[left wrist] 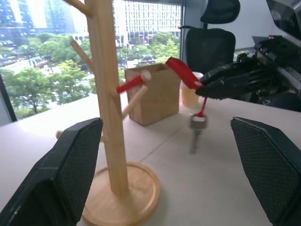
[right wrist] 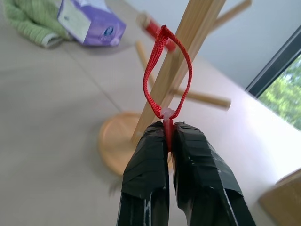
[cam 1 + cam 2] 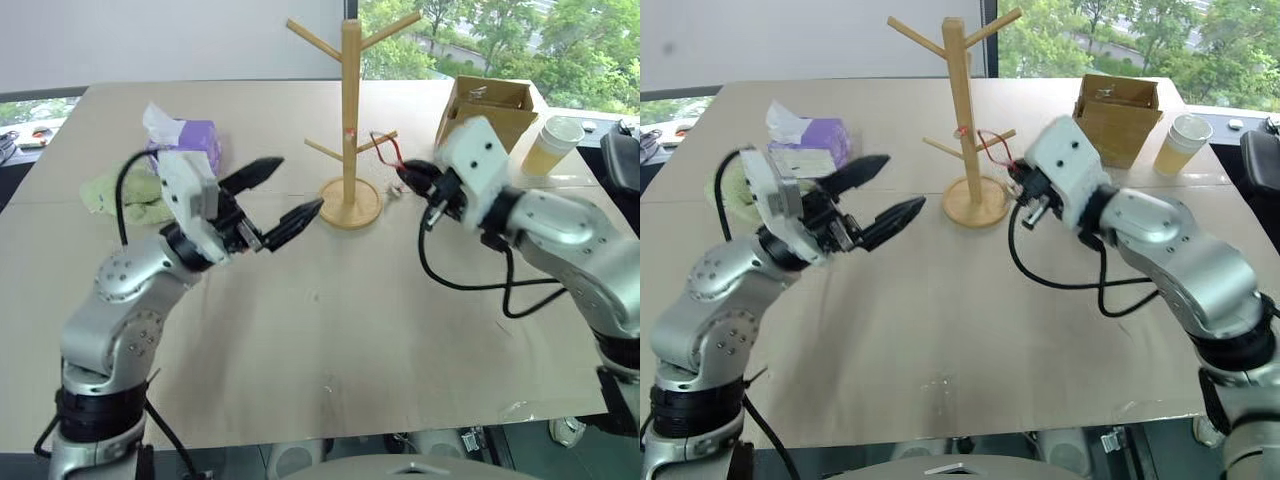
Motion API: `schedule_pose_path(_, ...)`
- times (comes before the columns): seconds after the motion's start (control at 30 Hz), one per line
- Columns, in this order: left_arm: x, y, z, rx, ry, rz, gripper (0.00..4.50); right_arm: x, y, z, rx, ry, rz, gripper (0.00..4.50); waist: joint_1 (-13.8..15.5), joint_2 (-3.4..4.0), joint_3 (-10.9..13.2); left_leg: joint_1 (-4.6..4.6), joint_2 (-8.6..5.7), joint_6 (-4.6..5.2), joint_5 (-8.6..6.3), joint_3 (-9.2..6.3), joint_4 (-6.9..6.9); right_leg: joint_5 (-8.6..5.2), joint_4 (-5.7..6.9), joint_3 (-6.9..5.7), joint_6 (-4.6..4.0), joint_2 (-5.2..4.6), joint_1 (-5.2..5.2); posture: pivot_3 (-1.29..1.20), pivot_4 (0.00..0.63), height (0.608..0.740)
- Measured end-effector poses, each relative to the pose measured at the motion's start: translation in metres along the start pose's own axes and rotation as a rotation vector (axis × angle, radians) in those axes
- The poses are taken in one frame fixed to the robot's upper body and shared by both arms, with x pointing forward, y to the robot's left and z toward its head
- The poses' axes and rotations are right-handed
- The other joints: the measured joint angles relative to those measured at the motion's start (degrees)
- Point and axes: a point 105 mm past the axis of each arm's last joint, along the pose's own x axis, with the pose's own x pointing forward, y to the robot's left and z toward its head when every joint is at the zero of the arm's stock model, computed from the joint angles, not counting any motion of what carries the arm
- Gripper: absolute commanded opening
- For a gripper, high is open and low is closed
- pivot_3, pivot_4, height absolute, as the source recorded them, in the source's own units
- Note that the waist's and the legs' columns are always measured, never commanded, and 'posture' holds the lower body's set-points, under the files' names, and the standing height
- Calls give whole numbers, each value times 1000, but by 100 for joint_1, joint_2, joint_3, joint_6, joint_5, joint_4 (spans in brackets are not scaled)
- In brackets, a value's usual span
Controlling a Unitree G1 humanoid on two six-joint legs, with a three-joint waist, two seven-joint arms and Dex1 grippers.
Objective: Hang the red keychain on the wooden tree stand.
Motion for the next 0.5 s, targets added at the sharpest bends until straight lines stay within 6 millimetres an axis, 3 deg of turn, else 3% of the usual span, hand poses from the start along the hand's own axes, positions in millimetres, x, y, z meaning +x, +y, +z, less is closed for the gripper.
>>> schedule_pose_path(0.23, -1, 3, -8, -38, 42, 35, 4500, 23, 5, 4, -35, -47, 9, 41, 18, 0, 0, -2, 0, -1, 1, 3, 2, 1, 2, -3, -1, -3, 0, 0, 150, 740)
schedule_pose_path(0.5, -2, 3, -11, -43, 55, 44, 4500, 31, 15, 12, -44, -99, 38, 41, 16, 0, 0, -1, 0, -2, 1, 2, 2, 1, 6, -4, -2, -2, 0, 0, 150, 740)
